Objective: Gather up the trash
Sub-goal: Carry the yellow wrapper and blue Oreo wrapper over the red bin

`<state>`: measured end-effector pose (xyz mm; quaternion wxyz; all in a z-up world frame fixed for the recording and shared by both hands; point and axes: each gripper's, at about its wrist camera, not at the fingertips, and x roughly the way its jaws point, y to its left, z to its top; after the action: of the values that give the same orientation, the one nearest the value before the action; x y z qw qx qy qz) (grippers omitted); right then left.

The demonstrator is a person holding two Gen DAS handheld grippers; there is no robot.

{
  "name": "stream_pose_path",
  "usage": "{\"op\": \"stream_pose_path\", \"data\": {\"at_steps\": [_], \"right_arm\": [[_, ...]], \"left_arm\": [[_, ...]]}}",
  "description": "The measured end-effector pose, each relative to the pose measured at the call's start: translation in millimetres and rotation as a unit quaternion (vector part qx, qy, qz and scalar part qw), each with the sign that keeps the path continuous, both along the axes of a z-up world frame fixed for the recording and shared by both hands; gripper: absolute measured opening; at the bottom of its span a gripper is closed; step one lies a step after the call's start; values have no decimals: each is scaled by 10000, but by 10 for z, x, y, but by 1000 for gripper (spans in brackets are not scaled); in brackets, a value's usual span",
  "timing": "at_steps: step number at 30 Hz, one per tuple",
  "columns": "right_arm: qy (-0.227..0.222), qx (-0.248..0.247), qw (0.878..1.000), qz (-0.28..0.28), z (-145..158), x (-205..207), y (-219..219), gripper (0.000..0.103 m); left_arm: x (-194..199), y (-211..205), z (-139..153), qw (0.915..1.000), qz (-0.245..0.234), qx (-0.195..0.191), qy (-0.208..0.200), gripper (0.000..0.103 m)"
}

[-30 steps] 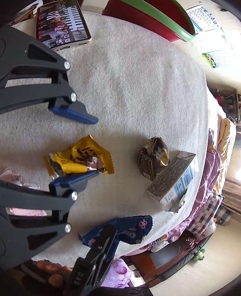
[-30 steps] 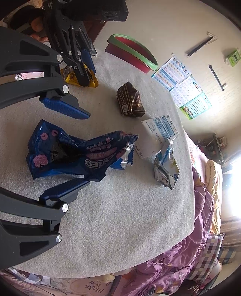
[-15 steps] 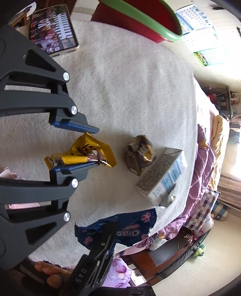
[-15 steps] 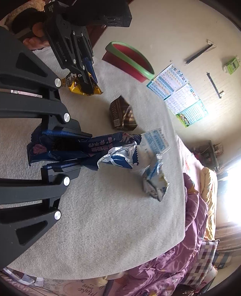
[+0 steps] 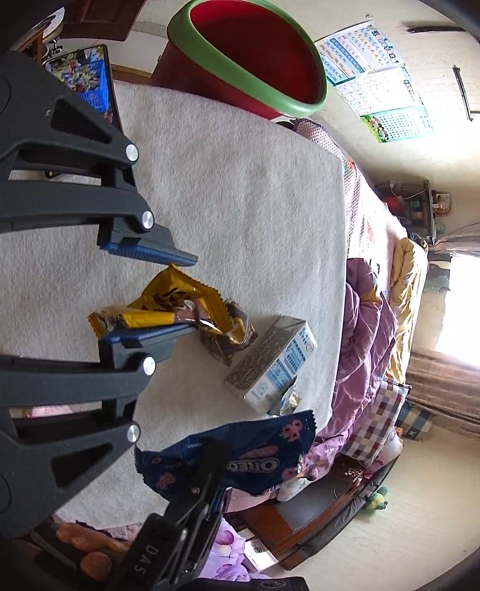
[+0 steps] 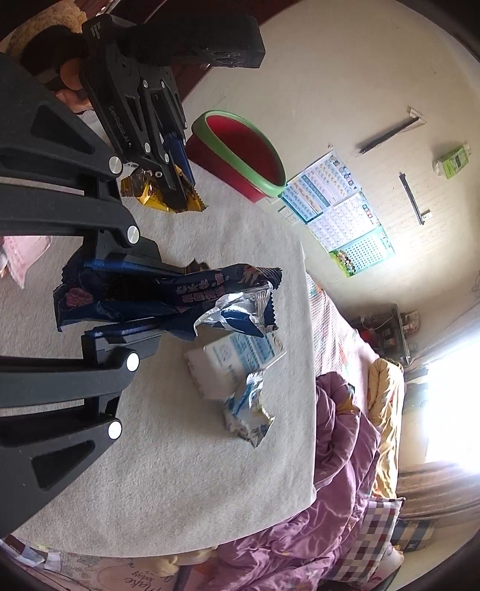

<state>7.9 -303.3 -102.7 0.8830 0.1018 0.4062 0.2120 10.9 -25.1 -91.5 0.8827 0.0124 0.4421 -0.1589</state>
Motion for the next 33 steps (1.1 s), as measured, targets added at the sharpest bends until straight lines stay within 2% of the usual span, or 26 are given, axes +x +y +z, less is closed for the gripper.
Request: {"op": "stream_pose_path", "data": {"at_steps": [11, 33], "right_arm": [[11, -121, 9999, -58, 36, 8, 345, 22], [34, -164, 9998, -57, 10, 6, 1315, 22]], "left_arm": [[32, 309, 31, 9999, -57, -100, 16, 29], [138, 1225, 117, 9999, 32, -96, -73, 29]]}}
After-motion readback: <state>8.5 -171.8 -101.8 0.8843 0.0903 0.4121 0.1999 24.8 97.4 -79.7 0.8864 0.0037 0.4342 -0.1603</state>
